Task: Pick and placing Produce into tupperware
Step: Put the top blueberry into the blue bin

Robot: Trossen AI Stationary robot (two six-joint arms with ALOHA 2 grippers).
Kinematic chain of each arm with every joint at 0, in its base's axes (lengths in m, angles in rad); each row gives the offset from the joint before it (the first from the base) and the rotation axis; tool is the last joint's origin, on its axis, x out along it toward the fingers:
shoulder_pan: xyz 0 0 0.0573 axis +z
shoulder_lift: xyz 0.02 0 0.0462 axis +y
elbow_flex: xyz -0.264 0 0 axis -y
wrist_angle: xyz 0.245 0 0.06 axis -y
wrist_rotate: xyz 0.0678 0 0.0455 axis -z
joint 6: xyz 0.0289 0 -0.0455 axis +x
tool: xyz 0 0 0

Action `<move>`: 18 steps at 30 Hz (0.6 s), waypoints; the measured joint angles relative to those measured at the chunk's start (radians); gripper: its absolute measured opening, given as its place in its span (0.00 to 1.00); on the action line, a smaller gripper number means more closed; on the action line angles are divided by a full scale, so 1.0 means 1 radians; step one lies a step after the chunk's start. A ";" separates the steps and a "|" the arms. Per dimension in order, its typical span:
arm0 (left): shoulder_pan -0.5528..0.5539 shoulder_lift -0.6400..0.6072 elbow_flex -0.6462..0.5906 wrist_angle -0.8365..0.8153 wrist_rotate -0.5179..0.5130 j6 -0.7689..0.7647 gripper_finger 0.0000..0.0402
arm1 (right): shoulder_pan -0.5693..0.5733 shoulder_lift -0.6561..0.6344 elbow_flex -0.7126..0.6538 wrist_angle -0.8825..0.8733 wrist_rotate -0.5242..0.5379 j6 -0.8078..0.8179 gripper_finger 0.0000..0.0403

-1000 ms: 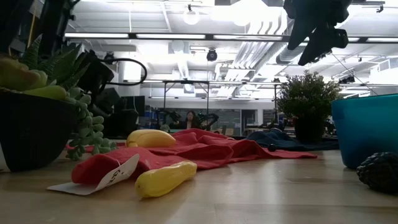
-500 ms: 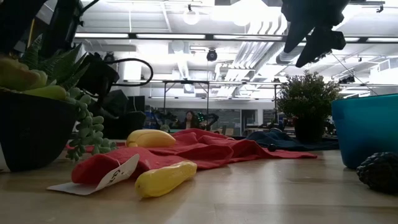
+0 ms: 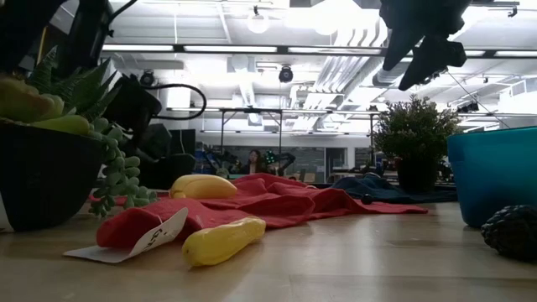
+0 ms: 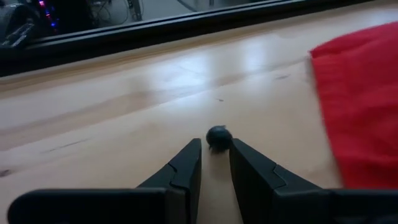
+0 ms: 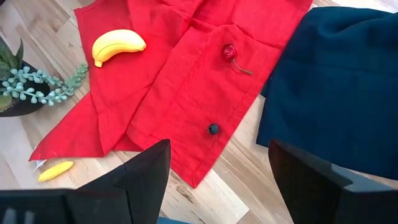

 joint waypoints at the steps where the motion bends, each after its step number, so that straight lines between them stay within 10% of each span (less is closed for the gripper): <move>1: 0.010 0.000 0.000 0.001 0.008 0.000 0.18 | 0.000 0.000 0.000 0.000 0.000 0.000 0.65; 18: 0.046 -0.001 0.031 0.000 0.074 0.045 0.18 | -0.014 0.000 0.000 0.004 0.013 0.000 0.65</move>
